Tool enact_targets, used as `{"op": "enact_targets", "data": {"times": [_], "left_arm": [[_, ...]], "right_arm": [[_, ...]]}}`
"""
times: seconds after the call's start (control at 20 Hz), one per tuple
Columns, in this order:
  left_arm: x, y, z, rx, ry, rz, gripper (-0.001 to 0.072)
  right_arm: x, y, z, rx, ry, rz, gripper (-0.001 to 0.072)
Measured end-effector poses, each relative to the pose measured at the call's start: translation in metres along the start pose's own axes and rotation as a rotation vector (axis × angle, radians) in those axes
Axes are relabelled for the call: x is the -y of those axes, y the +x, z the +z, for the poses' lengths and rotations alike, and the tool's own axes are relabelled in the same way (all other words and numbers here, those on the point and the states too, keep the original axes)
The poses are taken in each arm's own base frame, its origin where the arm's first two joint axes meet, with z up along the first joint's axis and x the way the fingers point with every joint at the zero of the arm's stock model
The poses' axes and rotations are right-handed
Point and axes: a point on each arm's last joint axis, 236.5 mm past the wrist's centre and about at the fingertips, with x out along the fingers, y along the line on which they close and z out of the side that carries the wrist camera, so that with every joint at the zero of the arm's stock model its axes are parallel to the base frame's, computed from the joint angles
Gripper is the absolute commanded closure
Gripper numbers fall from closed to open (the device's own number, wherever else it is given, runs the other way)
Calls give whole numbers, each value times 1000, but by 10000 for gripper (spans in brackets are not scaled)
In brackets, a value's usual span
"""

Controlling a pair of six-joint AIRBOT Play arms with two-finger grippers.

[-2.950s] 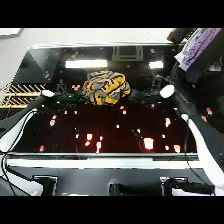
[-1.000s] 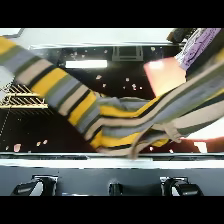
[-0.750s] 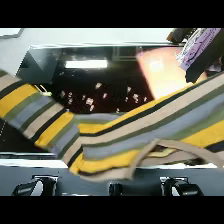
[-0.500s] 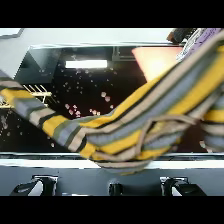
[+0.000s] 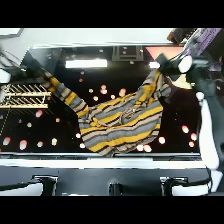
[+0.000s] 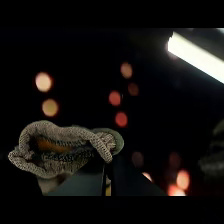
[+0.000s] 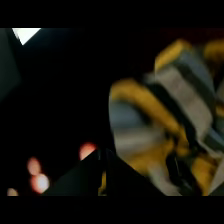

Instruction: Fold the clothes and pants, and hang the long-sleeved shirts on hangers.

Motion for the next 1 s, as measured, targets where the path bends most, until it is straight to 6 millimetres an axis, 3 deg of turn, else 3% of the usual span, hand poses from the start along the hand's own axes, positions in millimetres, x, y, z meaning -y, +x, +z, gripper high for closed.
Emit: {"op": "enact_targets", "data": {"times": [0.1,0.15,0.25,0.35,0.5,0.6,0.7,0.8,1.0], "left_arm": [[-2,26,-31,-90,-23,7,41],[-1,32,-40,-119,-35,7,-13],[-5,32,-49,-162,-53,16,-13],[-12,18,-50,-196,-68,28,-13],[-30,-20,-55,-242,-53,59,-13],[-47,-48,-73,-274,-60,85,-13],[-58,-73,-109,-322,-85,90,-13],[-63,-94,-156,-381,-112,76,-13],[-62,-121,-243,-489,-143,29,-13]], "right_arm": [[15,21,-21,-82,-50,-38,250],[22,22,-28,-116,-96,-60,194],[37,10,-33,-166,-214,-106,189],[59,-20,-24,-193,-349,-171,189],[109,-77,-2,-215,-404,-261,187],[151,-109,-11,-266,-346,-286,181],[186,-127,-49,-357,-258,-265,168],[209,-130,-101,-452,-169,-224,168],[222,-108,-199,-584,-75,-127,168]]}}
